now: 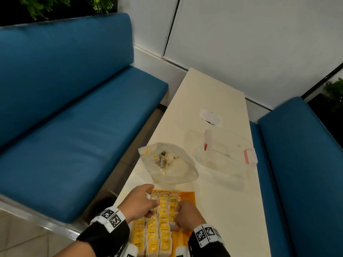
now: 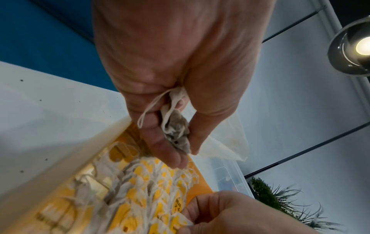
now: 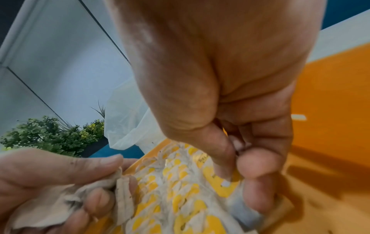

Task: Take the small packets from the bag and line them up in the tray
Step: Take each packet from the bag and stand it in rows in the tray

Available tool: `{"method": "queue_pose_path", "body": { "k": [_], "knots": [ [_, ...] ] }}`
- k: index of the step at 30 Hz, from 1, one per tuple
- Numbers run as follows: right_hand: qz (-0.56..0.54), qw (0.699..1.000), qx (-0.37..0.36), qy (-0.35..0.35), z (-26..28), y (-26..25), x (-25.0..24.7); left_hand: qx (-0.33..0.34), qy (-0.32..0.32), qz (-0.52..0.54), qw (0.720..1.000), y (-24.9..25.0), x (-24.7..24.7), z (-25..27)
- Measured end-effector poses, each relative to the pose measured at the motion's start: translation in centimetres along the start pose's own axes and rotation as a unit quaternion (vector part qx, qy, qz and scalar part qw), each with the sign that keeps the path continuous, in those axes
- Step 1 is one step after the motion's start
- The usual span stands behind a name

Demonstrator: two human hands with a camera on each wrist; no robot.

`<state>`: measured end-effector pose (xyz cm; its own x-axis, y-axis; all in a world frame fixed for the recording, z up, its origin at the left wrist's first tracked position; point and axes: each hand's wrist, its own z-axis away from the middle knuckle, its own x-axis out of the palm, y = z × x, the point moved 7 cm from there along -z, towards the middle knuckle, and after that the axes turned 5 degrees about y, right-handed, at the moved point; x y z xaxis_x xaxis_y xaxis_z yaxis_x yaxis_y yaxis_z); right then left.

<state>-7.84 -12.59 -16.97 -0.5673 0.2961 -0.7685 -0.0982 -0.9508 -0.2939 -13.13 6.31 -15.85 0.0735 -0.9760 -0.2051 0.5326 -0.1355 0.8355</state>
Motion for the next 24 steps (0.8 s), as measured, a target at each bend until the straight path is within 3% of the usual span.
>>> {"method": "queue_pose_path", "body": {
  "k": [11, 15, 18, 20, 24],
  "knots": [
    [-0.085, 0.996, 0.018, 0.021, -0.5, 0.2, 1.0, 0.000, -0.029, 0.025, 0.999, 0.4, 0.0, 0.2],
    [-0.102, 0.994, 0.016, 0.040, 0.2, 0.0, 0.5, -0.010, -0.042, 0.106, 0.993, 0.8, -0.2, 0.7],
    [-0.077, 0.992, -0.023, 0.096, 1.2, -1.2, -1.7, -0.036, -0.070, 0.230, 0.970, 1.2, -0.4, 1.3],
    [-0.126, 0.982, -0.077, 0.116, 2.3, -2.6, -3.1, -0.057, -0.094, 0.303, 0.947, 1.7, -0.4, 1.6],
    [-0.357, 0.929, -0.094, -0.005, 4.1, -5.0, -3.4, -0.084, -0.116, 0.422, 0.895, 2.3, -0.1, 1.7]
  ]
}}
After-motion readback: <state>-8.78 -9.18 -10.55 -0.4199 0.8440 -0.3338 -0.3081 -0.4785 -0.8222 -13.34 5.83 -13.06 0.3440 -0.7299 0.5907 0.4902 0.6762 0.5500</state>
